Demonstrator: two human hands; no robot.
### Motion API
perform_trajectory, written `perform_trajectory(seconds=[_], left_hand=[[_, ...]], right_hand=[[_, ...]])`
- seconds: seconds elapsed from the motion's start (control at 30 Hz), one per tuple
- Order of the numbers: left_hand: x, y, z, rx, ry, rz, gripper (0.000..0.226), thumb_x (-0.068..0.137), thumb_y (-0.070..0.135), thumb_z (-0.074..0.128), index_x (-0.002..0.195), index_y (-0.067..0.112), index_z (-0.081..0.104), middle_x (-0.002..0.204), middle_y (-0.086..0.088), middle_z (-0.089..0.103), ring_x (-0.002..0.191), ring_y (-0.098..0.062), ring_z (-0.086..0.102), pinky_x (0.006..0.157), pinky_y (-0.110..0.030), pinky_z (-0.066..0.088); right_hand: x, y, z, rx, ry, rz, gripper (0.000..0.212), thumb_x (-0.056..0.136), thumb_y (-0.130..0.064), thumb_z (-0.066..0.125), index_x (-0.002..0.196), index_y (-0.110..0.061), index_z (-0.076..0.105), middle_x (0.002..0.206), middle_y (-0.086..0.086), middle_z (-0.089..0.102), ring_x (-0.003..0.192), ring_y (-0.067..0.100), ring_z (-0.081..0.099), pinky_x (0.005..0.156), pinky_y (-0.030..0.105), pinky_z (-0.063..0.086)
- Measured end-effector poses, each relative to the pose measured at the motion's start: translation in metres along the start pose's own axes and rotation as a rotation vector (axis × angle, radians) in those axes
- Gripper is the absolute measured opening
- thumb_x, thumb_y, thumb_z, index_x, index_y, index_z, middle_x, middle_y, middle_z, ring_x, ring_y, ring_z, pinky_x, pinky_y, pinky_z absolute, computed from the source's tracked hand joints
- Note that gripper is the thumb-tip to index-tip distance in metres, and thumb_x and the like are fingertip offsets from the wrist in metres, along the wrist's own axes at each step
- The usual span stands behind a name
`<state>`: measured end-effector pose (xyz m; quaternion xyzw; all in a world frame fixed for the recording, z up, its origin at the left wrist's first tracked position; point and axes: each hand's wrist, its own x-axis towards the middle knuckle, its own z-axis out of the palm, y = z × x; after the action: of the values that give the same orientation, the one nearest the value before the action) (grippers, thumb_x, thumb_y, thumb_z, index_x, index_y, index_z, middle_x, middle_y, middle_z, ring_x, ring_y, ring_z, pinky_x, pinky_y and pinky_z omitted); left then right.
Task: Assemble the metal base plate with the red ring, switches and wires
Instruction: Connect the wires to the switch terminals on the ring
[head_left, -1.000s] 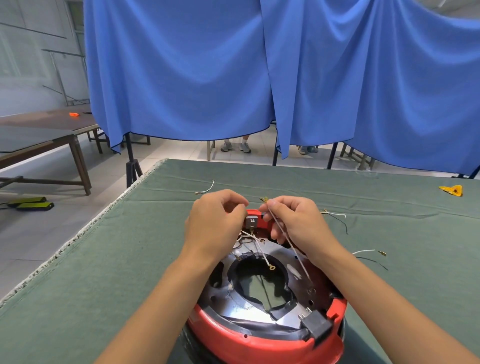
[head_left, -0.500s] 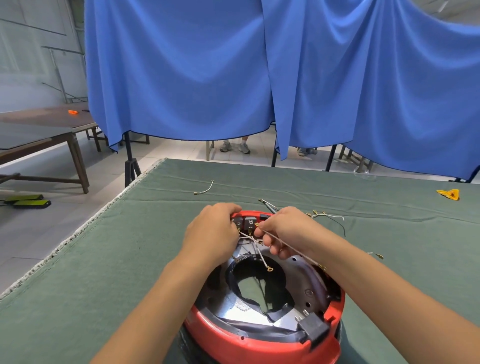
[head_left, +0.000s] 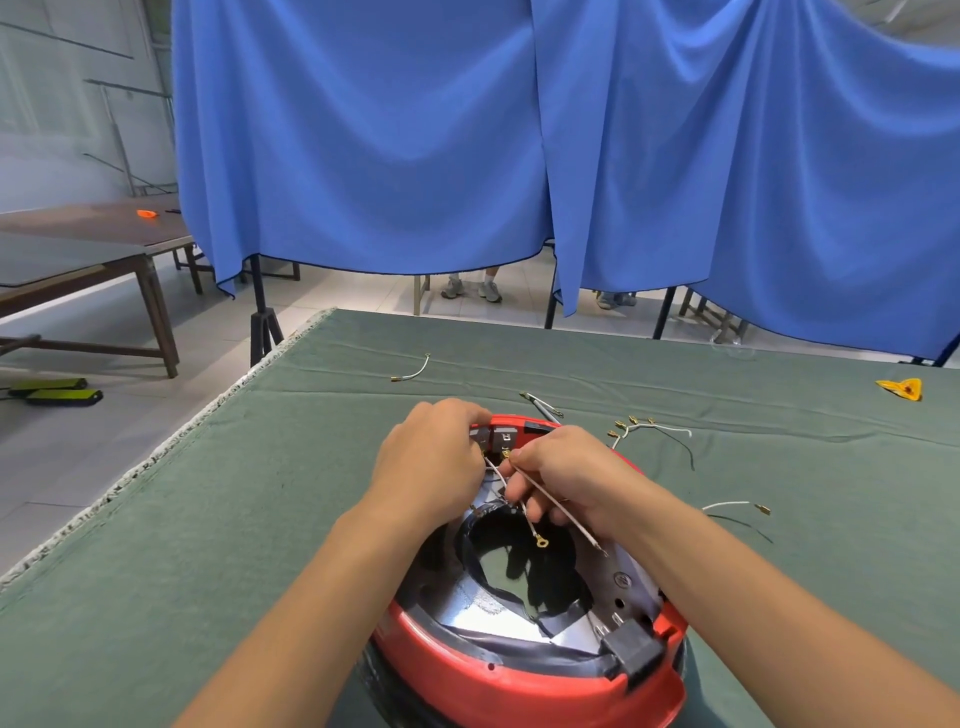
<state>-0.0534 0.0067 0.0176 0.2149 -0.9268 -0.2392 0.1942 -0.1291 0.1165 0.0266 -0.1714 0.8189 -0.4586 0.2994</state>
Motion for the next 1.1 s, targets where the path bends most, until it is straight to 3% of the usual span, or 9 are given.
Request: perform_trajectory(seconds=[0.57, 0.77, 1.1], left_hand=[[0.002, -0.0017, 0.0036, -0.018, 0.01, -0.005, 0.047, 0.083, 0.01, 0.043, 0.12, 0.033, 0.06, 0.121, -0.001, 0.062, 0.112, -0.025, 0.054, 0.089, -0.038, 0.045], [0.0018, -0.0015, 0.0034, -0.021, 0.004, -0.003, 0.046, 0.083, 0.01, 0.043, 0.12, 0.033, 0.06, 0.12, -0.002, 0.061, 0.11, -0.026, 0.054, 0.089, -0.04, 0.047], [-0.0018, -0.0003, 0.0, -0.017, 0.016, 0.02, 0.05, 0.079, 0.005, 0.046, 0.121, 0.028, 0.06, 0.118, -0.002, 0.063, 0.111, -0.024, 0.054, 0.089, -0.039, 0.047]], right_hand=[[0.0036, 0.0014, 0.0039, -0.032, 0.055, -0.002, 0.028, 0.099, -0.014, 0.04, 0.08, -0.012, 0.06, 0.041, -0.007, 0.054, 0.038, 0.009, 0.04, 0.034, 0.015, 0.027], [0.0041, -0.0014, 0.0049, -0.143, 0.069, -0.007, 0.027, 0.095, -0.01, 0.04, 0.076, -0.009, 0.059, 0.05, 0.0, 0.053, 0.033, 0.011, 0.041, 0.03, 0.015, 0.025], [0.0093, 0.0001, 0.0057, 0.02, 0.032, 0.032, 0.028, 0.099, -0.013, 0.038, 0.077, -0.011, 0.055, 0.044, -0.004, 0.048, 0.03, 0.006, 0.037, 0.031, 0.014, 0.024]])
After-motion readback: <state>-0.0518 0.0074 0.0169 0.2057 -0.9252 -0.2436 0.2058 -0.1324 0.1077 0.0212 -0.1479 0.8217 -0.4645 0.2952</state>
